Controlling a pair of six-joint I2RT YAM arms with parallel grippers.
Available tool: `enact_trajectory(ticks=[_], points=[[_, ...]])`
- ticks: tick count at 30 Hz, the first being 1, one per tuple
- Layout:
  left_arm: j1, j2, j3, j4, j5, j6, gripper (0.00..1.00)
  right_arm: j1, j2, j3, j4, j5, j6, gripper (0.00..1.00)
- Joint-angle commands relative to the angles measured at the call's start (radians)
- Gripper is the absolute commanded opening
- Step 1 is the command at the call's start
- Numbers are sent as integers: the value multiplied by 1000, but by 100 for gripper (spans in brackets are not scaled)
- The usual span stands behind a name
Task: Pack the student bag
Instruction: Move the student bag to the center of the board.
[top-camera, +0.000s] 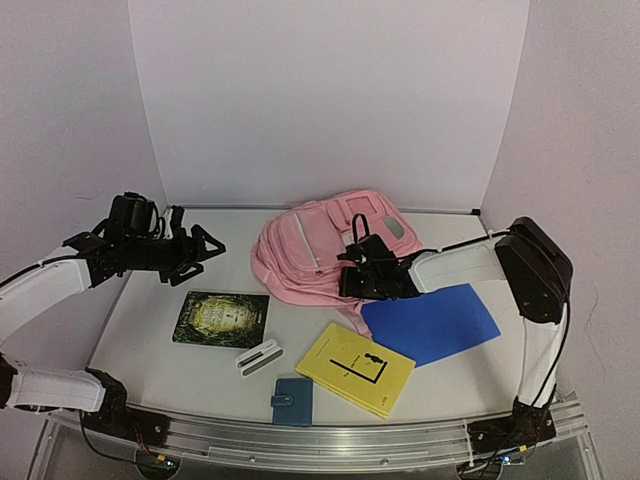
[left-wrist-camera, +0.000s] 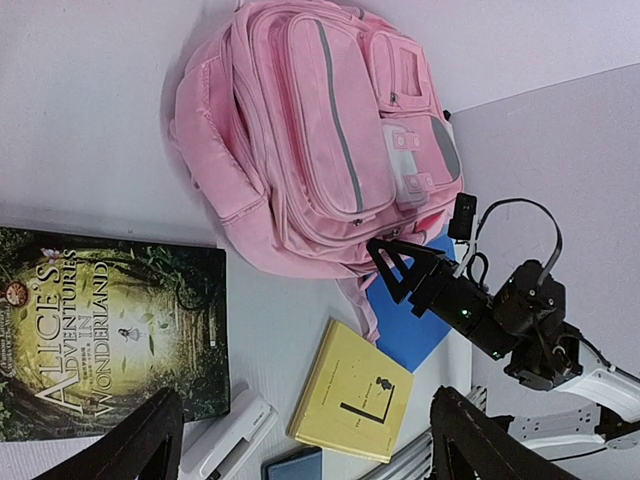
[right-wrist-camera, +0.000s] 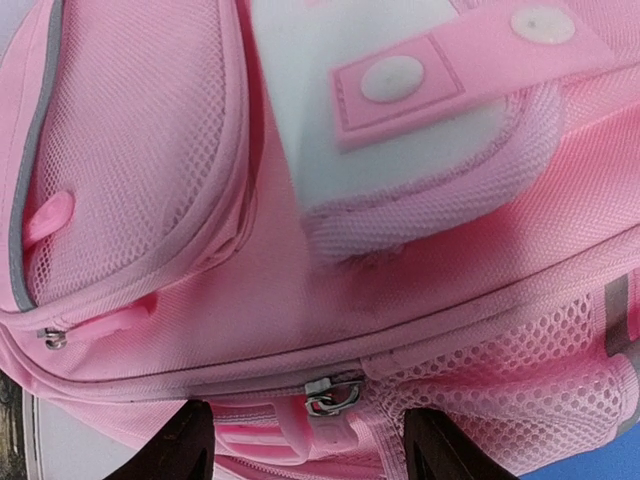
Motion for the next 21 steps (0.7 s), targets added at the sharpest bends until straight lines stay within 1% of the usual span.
enact_trajectory(ticks=[1,6,9,12,16,18,21], points=[[10,-21,41,-35,-14,35,86,-36,34,82,83,62,-148,65],[14,-17,41,-29,-13,37,86,-80,74,128,85,40,-226,65],[19,-9,44,-28,-10,45,87,-86,54,146,78,48,-270,68],[32,-4,49,-25,11,54,88,-87,-15,123,55,70,-300,74],[74,9,69,-46,43,83,89,-114,-146,53,-10,79,-297,85],[103,15,81,-60,62,100,90,-150,-220,-6,-74,79,-276,89],[137,22,92,-69,92,118,90,-237,-313,-105,-108,26,-246,92]])
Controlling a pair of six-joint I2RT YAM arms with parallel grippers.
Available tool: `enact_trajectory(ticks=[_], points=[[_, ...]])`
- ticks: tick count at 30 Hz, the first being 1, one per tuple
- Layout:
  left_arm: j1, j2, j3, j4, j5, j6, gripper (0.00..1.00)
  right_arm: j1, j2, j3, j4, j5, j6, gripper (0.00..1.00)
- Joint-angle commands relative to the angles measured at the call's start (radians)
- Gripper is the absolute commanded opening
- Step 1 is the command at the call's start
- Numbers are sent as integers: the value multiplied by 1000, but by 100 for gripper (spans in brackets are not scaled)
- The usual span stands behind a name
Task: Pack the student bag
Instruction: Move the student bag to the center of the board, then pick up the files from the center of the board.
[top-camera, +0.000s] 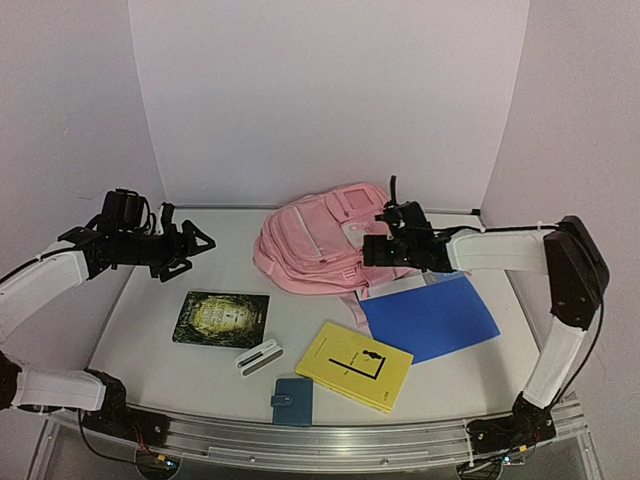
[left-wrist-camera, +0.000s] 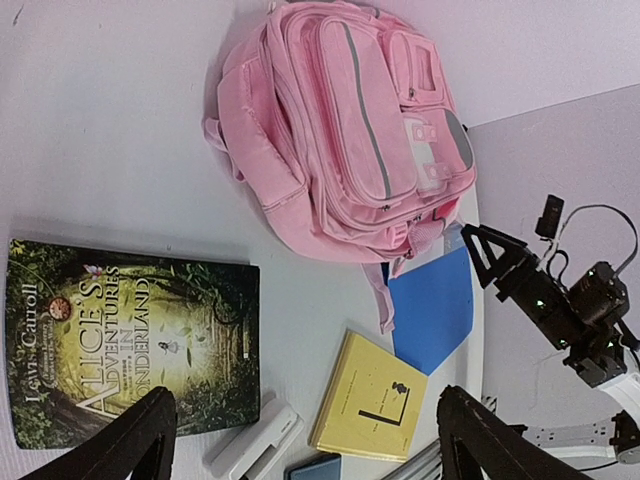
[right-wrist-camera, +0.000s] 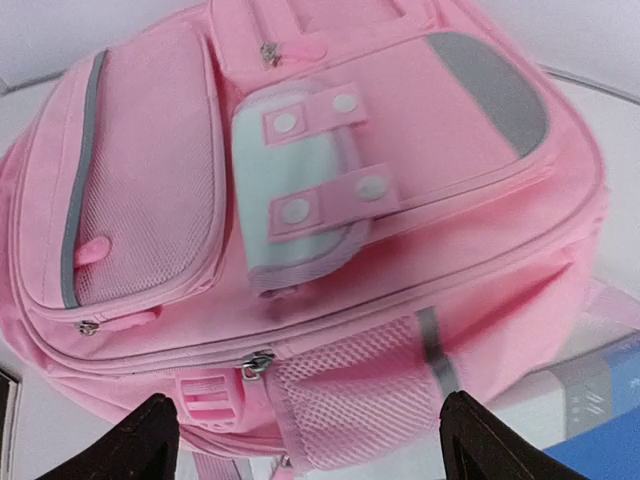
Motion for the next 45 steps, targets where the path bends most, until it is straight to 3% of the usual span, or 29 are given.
enact_trajectory(ticks=[1,9,18,34,40,45], points=[[52,10,67,-16,65,54,91,-143,-163,-120,-76,-37,32,93],[89,30,74,-21,129,75,92,-524,-198,-219,-80,-370,34,96],[99,-21,29,-27,133,60,93,-763,-45,-168,-80,-589,-21,89],[102,-55,-23,-14,128,37,93,-784,90,-134,-108,-824,-85,62],[103,-51,-29,-12,126,39,93,-784,56,-149,-114,-938,-82,46],[104,-44,-36,-3,132,42,93,-784,-23,-183,-114,-1058,-70,42]])
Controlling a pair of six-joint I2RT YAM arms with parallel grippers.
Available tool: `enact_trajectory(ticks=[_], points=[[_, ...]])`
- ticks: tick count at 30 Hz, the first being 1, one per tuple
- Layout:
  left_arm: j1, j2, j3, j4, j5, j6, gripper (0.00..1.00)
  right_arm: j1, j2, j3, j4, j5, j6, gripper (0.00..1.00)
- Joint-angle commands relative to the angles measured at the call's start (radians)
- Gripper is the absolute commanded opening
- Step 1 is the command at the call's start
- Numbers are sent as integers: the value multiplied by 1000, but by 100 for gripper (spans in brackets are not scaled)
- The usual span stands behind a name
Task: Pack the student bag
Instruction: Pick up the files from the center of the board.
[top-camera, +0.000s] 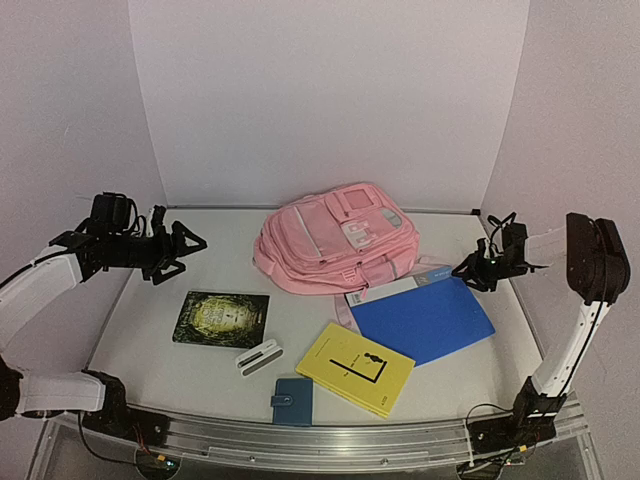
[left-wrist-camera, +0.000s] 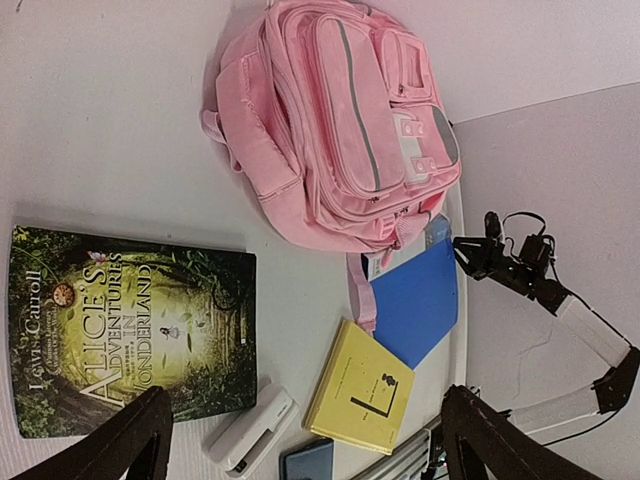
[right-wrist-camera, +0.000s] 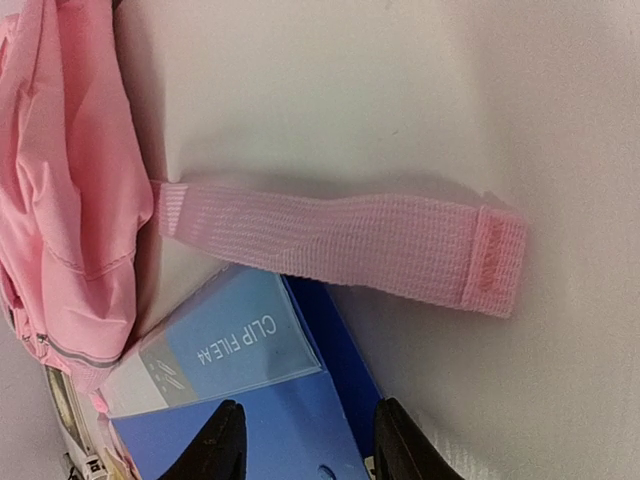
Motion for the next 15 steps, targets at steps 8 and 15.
enact_trajectory(ticks=[8,15], points=[[5,22,-6,32,31,23,93,55,-166,-48,-13,-279,21,40],[5,43,-10,44,50,28,94,126,-192,-59,-29,-296,30,36]])
